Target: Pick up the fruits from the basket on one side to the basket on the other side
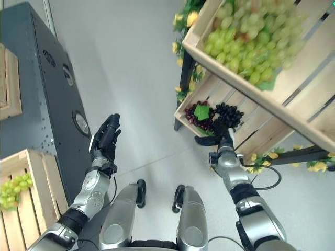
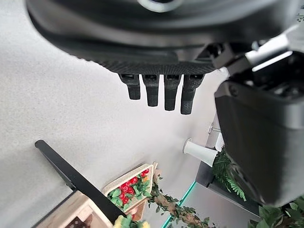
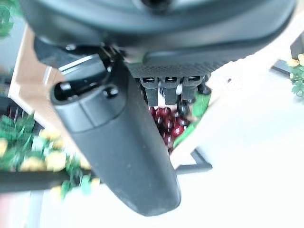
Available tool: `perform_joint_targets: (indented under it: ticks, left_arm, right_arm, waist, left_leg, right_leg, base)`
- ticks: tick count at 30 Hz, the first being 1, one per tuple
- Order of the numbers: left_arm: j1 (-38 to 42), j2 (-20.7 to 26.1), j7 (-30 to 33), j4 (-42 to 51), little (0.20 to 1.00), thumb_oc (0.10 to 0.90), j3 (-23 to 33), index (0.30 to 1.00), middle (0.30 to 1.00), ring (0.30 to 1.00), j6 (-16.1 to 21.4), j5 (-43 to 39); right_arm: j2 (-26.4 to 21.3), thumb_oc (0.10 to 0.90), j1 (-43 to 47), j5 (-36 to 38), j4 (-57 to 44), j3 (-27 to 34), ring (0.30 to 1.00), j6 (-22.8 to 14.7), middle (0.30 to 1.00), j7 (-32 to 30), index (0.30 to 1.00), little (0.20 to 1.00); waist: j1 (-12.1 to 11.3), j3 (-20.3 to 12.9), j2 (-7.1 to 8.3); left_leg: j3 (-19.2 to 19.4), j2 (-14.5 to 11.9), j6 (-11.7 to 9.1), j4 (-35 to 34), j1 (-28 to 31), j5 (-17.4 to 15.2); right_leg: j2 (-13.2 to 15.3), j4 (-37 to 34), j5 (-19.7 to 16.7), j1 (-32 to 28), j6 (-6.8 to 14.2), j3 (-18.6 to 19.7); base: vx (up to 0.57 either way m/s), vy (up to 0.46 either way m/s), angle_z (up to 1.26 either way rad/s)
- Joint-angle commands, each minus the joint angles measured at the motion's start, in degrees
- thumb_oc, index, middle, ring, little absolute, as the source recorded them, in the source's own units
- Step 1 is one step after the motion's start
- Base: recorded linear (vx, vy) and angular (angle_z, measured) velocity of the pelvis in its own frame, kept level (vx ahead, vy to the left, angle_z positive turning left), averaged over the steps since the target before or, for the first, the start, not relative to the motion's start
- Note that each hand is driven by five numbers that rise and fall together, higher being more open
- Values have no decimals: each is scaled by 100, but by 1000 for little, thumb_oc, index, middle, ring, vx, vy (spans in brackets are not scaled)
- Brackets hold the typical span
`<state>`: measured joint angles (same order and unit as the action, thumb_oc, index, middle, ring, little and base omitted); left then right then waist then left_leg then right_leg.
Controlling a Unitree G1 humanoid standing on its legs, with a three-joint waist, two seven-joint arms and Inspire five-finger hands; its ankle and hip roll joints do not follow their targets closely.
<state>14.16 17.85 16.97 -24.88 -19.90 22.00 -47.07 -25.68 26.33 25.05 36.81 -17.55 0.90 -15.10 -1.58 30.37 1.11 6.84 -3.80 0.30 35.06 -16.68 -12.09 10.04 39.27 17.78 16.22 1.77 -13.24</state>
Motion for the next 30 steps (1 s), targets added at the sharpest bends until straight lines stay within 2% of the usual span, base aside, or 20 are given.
perform_joint_targets:
  ticks: [1,6,10,14,18,22,26,29,30]
  left_arm:
    - [-144,-52,-114,496,900,800,174,900,900,900,384,360]
    - [-669,-90,-192,455,900,800,341,900,900,900,299,503]
    - [-1111,-80,-226,507,900,800,431,900,900,900,70,869]
    - [-1312,42,-82,433,900,800,518,900,900,900,-281,1386]
    - [-1388,155,-44,354,900,800,595,900,900,900,-436,1564]
    - [-1566,218,-105,311,900,800,707,900,900,900,-555,1707]
    - [-1675,152,-175,198,900,800,745,900,900,900,-767,1645]
    - [-1719,75,-116,52,900,800,743,900,900,900,-866,1531]
    - [-1724,71,-79,-19,900,800,761,900,900,900,-857,1479]
  right_arm:
    - [-24,800,77,-77,-257,0,900,-602,900,300,900,900]
    - [451,800,-889,48,-625,-123,900,-793,900,625,900,900]
    - [766,800,-1693,177,-1225,-266,900,-926,900,1423,900,900]
    - [916,800,-2025,218,-1620,-490,900,-874,900,2195,900,900]
    - [962,800,-2145,502,-1756,-596,900,-817,900,2666,900,900]
    - [1004,800,-2299,597,-1846,-685,900,-756,900,2771,900,900]
    - [1085,800,-2345,684,-1804,-667,900,-744,900,2204,900,900]
    - [1173,800,-2387,1288,-1887,-647,900,-473,900,2569,900,900]
    - [1239,800,-2435,1599,-2005,-712,900,-259,900,2853,900,900]
  waist:
    - [-61,-694,70]
    - [-76,-1059,76]
    - [-76,-1445,38]
    - [-116,-1733,-44]
    - [-183,-1874,-77]
    - [-297,-2024,-99]
    - [-391,-2127,-130]
    - [-441,-2145,-158]
    - [-487,-2151,-168]
  left_leg:
    - [314,66,289,-139,489,-486]
    - [305,138,219,-1027,1072,-155]
    - [225,245,183,-1983,1472,277]
    - [114,323,121,-2773,1807,607]
    - [-2,344,85,-3127,1938,751]
    - [-151,310,9,-3679,2133,1000]
    - [-290,300,-32,-4006,2186,1188]
    - [-424,310,-27,-4006,2123,1219]
    - [-472,312,-36,-4006,2116,1244]
  right_leg:
    - [-28,-657,-420,-538,-292,54]
    - [-96,-1582,-696,-1129,-162,53]
    - [-171,-2527,-1029,-1562,-88,1]
    - [-213,-3150,-1270,-1883,16,-135]
    - [-226,-3452,-1386,-2035,48,-225]
    - [-242,-3906,-1572,-2255,101,-407]
    - [-282,-4137,-1656,-2371,123,-580]
    - [-298,-4108,-1612,-2393,109,-674]
    - [-313,-4065,-1555,-2395,82,-738]
  base:
    - [113,-3,-4]
    - [139,-14,-4]
    - [120,-19,-4]
    - [87,-31,14]
    - [34,-50,22]
    - [37,-83,33]
    - [16,-84,21]
    - [-9,-102,15]
    - [-1,-94,19]
